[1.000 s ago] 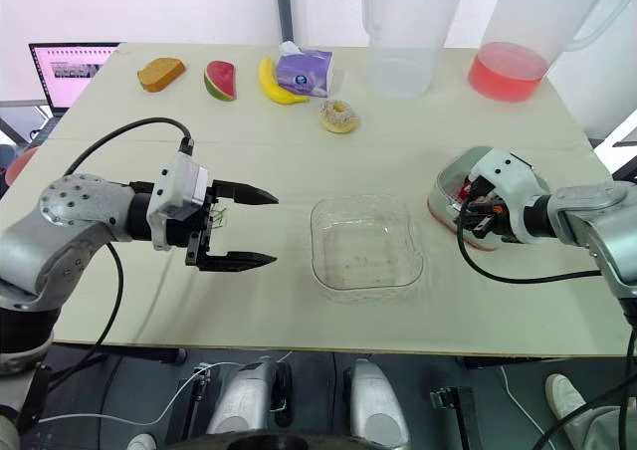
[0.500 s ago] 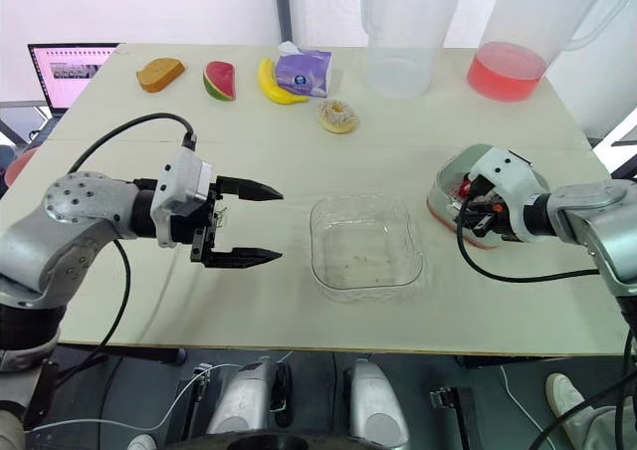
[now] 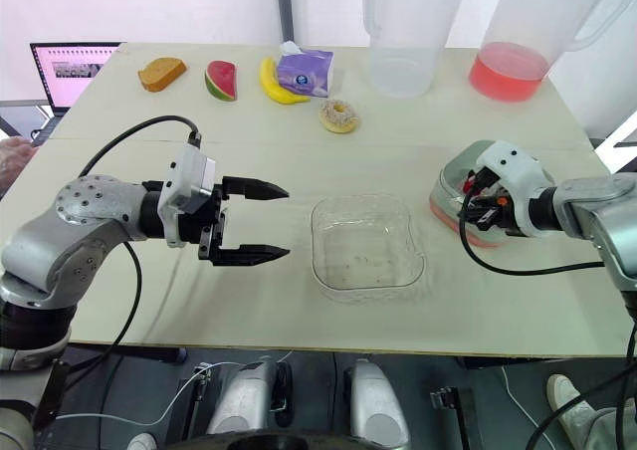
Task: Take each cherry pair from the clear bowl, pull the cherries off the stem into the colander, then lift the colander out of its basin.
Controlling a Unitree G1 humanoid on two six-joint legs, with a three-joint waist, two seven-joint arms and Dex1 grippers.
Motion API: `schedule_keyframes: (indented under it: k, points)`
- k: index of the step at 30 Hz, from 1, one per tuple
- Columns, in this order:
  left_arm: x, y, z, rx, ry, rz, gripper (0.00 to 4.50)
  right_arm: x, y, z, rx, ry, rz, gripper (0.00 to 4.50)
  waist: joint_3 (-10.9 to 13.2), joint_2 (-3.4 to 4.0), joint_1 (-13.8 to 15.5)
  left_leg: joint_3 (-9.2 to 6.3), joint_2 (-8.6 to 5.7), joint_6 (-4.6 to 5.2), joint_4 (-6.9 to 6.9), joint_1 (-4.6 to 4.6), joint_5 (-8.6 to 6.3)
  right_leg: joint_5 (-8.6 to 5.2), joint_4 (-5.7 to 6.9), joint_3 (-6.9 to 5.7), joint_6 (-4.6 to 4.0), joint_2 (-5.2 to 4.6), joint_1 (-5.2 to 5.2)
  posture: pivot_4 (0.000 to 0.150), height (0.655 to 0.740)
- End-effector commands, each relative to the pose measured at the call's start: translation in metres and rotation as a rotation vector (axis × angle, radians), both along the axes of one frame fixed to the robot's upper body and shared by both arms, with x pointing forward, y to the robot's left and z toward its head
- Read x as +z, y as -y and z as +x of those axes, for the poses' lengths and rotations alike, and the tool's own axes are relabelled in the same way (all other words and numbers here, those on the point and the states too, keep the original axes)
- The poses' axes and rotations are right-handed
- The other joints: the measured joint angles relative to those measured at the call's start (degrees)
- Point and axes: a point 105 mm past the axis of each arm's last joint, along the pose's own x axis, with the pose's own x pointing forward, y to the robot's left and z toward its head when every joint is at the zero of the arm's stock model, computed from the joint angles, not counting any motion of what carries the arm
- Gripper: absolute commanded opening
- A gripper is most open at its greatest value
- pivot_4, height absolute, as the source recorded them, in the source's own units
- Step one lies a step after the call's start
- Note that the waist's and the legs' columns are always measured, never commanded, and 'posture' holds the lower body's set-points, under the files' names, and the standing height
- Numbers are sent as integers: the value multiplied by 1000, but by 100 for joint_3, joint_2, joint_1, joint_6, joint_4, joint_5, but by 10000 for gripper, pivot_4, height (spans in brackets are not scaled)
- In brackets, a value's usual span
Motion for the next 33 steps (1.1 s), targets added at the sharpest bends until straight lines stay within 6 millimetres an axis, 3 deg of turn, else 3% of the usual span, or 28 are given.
schedule_keyframes:
  k: [1, 8, 13, 17, 22, 25, 33]
  points:
    - [6, 1, 0, -5, 20, -10, 45000, 36, 3, 0, -11, 118, -32, 2215, 0, 0, 3, 0, 0, 0, 0, 0, 0, 0, 0, 0, 0, 0, 0, 1500, 7400]
    - [6, 1, 0, -12, 18, -6, 45000, 49, 0, -5, -8, 138, -25, 2215, 0, 0, -2, 0, 0, 0, 0, 0, 0, 0, 0, 0, 0, -2, 0, 1500, 7400]
    - [5, 1, 0, -20, 17, -3, 45000, 39, 0, -8, -7, 108, -26, 2215, 0, 0, 1, 0, 0, 0, 0, 0, 0, 0, 0, 0, 0, -1, 0, 1500, 7400]
    - [5, 2, 0, -22, 19, 0, 45000, 47, -1, -7, -9, 128, -26, 2215, 0, 0, -2, 0, 0, 0, 0, 0, 0, 0, 0, 0, 0, -1, 0, 1500, 7400]
    - [5, 2, 0, -25, 18, 4, 45000, 38, 2, -9, -15, 103, -40, 2215, 0, 0, 6, -1, 0, 0, 0, 0, 0, 0, 0, 0, 0, -1, 0, 1500, 7400]
    - [5, 2, 0, -24, 18, 3, 45000, 47, 1, -8, -20, 134, -32, 2215, 0, 1, 0, 2, -1, 0, 0, 0, 0, 0, 0, 1, 0, -1, 0, 1500, 7400]
    - [6, 3, 1, -27, 20, 4, 45000, 39, 4, -10, -31, 117, -42, 2215, 0, 1, 7, 1, -1, 0, -1, 0, 0, 0, 0, 1, 0, -1, 0, 1500, 7400]
